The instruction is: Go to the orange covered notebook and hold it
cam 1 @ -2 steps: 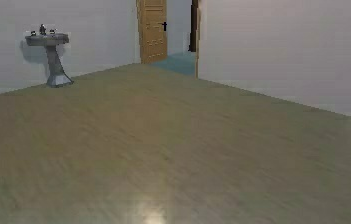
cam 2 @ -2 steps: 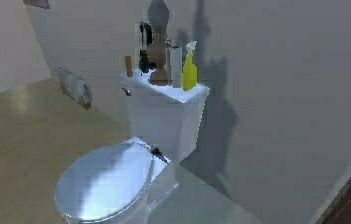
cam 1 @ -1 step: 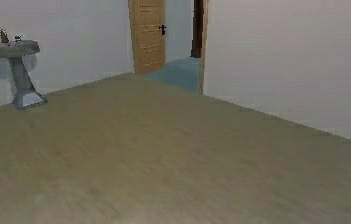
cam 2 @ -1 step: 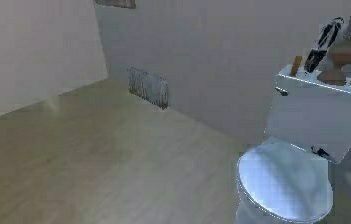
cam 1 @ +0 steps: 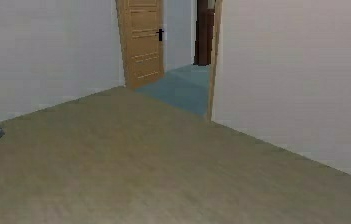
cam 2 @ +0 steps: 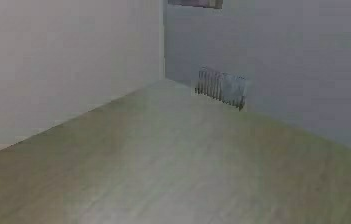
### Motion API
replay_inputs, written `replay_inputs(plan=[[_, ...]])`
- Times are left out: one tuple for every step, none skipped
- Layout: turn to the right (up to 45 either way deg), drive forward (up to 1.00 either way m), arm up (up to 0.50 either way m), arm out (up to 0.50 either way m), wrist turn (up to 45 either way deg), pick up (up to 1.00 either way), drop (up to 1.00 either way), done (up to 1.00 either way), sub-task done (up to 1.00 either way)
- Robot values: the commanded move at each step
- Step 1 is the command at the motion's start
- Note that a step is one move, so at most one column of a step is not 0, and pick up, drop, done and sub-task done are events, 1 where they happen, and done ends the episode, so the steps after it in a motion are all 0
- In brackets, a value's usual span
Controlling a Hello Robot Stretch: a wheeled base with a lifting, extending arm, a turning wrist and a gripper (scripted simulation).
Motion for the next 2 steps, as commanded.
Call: replay_inputs(plan=[[0.0,1.0,0.0,0.0,0.0,0.0,0.0,0.0,0.0],[0.0,1.0,0.0,0.0,0.0,0.0,0.0,0.0,0.0]])
